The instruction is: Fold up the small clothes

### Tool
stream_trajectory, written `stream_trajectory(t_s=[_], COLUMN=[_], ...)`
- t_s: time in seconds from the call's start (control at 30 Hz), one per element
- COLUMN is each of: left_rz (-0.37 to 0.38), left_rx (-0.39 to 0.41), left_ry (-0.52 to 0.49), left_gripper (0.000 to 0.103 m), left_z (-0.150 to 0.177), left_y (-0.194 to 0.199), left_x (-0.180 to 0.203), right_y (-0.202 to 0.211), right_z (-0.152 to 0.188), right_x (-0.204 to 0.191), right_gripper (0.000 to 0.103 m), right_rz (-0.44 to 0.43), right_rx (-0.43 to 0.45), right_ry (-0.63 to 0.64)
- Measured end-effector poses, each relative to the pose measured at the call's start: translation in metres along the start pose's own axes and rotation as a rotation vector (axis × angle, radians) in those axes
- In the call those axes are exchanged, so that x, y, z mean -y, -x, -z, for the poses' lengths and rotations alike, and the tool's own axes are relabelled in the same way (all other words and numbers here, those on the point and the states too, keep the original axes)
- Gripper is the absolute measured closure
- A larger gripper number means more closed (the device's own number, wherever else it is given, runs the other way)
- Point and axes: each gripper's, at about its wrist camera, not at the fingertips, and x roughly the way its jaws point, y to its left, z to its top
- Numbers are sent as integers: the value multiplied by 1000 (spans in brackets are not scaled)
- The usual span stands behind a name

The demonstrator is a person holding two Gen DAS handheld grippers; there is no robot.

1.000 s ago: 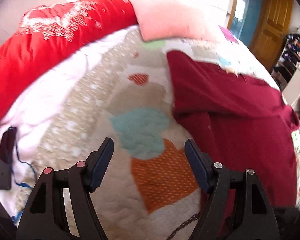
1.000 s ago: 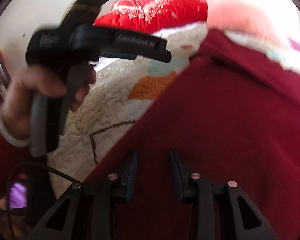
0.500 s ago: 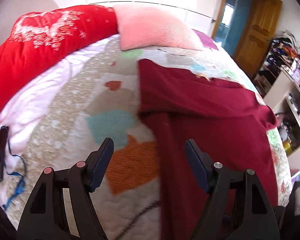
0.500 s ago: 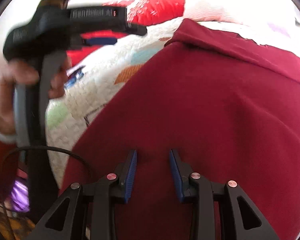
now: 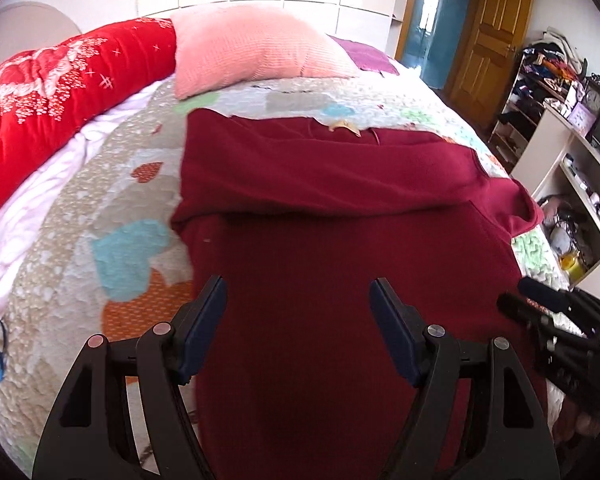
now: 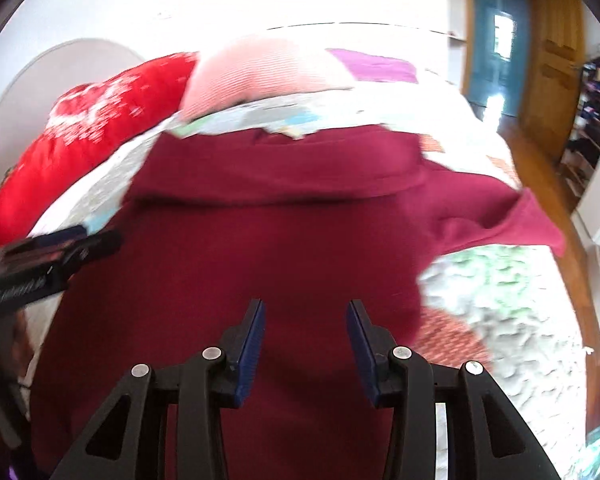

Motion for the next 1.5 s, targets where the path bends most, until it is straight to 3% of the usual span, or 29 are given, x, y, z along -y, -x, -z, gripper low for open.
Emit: stream_trajectory(t_s=[0.07,0.13,0.33,0.63,0.83,1.03,1.07,1.13,1.23,1.33,1.43,1.5], left_rz=[5,7,-14,9,-9,-4,-1,5,11,18,46,88], left_rx=[-18,-37,-104,-107,-92,-91,-91,-90,-89,-87,-87,-60], left_ry=[-7,-15,-53,-25,-40,-37,-38,-37,-34,-30,-4,64], left_gripper=[29,29,29,28,24,21,20,19,17,17,17,17], left_z=[-1,0,13,13,15,15,15,15,13,12,9,1], left_y=[-8,-17,-41,-52,-55,-59,-60,-61,-63,-63,-57,-43], left_x=[5,7,14,15,20,21,21,20,19,17,11,-2], right_y=[-10,-15,5,0,-54,-118,-124,-123,-105,-68,-17,13], right_z=[-2,10,9,-58,-109,-122,-117,-110,-105,-99,-107,-126], right_x=[8,15,39,163,252,302,306,309,302,303,291,260], right_gripper=[59,59,58,52,50,52,57,89,96,96,96,96], right_rz=[51,40,-46,248,304,273,219,134,154,141,46,-47], right_rx=[-30,-82,-9,87,-5,-128,-117,-74,-60,22,165,237], right_ry=[-24,-48,-120,-351,-561,-679,-706,-700,-603,-595,-582,-497])
